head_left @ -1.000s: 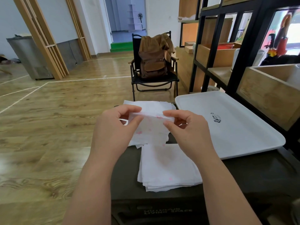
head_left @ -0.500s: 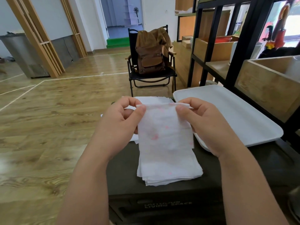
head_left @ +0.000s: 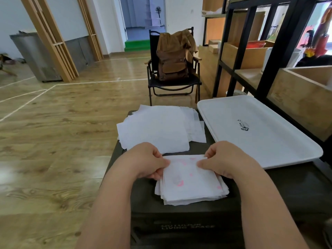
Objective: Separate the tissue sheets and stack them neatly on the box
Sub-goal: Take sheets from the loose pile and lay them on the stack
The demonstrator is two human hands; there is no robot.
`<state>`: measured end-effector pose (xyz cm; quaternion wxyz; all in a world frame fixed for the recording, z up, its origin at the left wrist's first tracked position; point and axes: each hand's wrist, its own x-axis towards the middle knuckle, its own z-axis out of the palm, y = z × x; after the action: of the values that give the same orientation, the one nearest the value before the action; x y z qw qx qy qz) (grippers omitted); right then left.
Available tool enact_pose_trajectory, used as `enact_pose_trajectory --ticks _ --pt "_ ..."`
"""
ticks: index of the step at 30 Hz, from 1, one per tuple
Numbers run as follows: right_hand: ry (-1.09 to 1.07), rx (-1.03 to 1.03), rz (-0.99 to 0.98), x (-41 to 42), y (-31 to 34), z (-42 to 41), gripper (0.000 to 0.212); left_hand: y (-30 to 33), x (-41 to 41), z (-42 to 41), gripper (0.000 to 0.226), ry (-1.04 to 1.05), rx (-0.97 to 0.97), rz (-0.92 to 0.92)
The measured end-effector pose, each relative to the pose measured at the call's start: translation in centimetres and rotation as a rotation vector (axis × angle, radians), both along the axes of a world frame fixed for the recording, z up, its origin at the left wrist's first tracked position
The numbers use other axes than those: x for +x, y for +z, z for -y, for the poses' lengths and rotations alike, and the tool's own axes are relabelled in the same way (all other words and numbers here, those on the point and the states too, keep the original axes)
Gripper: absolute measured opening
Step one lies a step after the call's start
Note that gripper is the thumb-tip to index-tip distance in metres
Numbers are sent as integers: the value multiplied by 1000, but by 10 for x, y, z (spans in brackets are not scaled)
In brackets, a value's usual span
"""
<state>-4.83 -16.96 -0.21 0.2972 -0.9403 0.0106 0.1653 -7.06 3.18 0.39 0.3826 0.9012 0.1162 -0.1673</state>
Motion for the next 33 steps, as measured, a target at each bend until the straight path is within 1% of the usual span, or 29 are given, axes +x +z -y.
enact_pose_trajectory --ticks 4,6,8,11,13,15,16,17,18,19,21,23,24,26,27,28,30,33 --pt "-21 -39 66 0 3 -4 20 -1 1 0 30 -11 213 1" --pt "-35 -29 118 0 3 -6 19 -1 2 0 32 -4 242 8" --pt "-43 -14 150 0 1 -8 20 -2 3 0 30 -19 245 58" --pt "-63 34 243 2 -4 -9 20 -5 5 0 22 -18 218 251" --pt "-77 96 310 2 -6 -8 20 -9 7 -1 19 44 171 440" --pt "-67 147 332 2 -7 -6 20 -12 12 -2 14 131 127 639" --pt "-61 172 330 2 -7 -6 20 -13 16 -3 13 169 131 717" --pt "-60 198 329 2 -8 -6 20 -14 22 -6 17 199 157 766" --pt "-65 221 331 2 -8 -7 20 -14 30 -8 29 215 196 779" --pt "-72 241 333 3 -8 -8 19 -14 41 -12 45 216 236 754" --pt "-85 271 329 6 -9 -9 17 -10 64 -16 69 168 296 639" --pt "-85 302 322 7 -10 -11 14 -6 84 -18 82 45 368 541" --pt "-82 328 323 8 -10 -12 14 -5 93 -20 84 -16 403 497" --pt "-77 386 328 9 -11 -13 14 -6 108 -24 77 -86 454 387" --pt "-77 405 331 9 -11 -13 14 -6 113 -26 69 -92 466 347" --pt "-79 417 333 10 -11 -13 14 -7 117 -28 58 -86 469 349" --pt "-94 428 335 11 -11 -10 13 -10 121 -32 34 -61 462 449" --pt "-119 429 336 13 -13 -8 12 -13 123 -35 31 21 483 596"
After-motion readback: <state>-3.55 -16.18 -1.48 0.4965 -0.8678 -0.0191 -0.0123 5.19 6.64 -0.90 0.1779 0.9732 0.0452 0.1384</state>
